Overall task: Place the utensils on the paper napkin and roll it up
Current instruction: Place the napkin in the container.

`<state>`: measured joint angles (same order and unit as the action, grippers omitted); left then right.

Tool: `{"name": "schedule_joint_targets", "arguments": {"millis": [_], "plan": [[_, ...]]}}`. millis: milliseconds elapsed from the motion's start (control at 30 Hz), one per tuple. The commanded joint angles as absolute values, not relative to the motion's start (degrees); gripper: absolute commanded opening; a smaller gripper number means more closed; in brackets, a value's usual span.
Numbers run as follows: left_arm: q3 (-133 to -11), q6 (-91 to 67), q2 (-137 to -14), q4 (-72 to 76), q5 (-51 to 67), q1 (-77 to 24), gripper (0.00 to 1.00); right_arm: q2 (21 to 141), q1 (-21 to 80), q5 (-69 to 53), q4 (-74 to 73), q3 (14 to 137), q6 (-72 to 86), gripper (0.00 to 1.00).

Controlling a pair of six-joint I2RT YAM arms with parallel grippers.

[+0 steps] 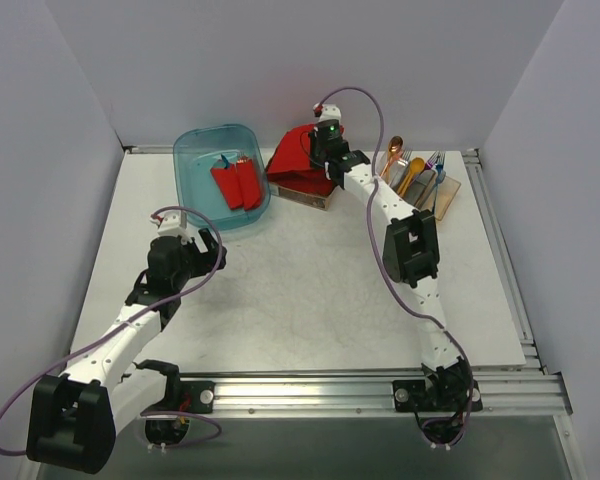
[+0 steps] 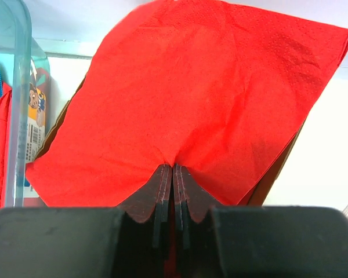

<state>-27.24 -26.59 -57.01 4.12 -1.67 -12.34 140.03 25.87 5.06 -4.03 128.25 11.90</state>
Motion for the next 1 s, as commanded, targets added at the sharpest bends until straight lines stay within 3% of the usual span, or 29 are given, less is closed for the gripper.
{"name": "schedule_joint_targets", "arguments": {"millis": [0,500,567,600,700,733,833,967], "plan": [[-28.8,-26.0,-57.2,6.7,-1.9,-12.7,0.95,135.8,25.5,4.8,-4.2,127.4,12.0,0.00],[-28.9,-26.1,-57.5,6.5,-1.8,-12.6,0.95,135.1,25.6,3.4,-5.7,123.2,12.4,0.08],[-28.9,-26.1,-57.5,6.5,-1.8,-12.6,0.95,134.6,25.6,3.5,-5.6,122.4,12.5,0.12],[-29.0,-26.1,-57.6,6.5,-1.8,-12.7,0.95,134.6,25.6,3.4,-5.6,122.3,12.4,0.20],[-29.0,-26.1,-57.7,6.5,-1.8,-12.7,0.95,134.3,25.6,3.5,-5.9,121.9,12.1,0.23],[-29.0,-26.1,-57.6,6.5,-1.8,-12.7,0.95,134.1,25.5,3.4,-6.0,121.7,12.2,0.24],[-29.0,-26.1,-57.7,6.4,-1.8,-12.6,0.95,133.9,25.6,3.3,-6.4,121.3,12.0,0.13],[-29.0,-26.1,-57.7,6.4,-1.8,-12.7,0.95,132.9,25.6,3.3,-7.0,120.4,12.2,0.17]]}}
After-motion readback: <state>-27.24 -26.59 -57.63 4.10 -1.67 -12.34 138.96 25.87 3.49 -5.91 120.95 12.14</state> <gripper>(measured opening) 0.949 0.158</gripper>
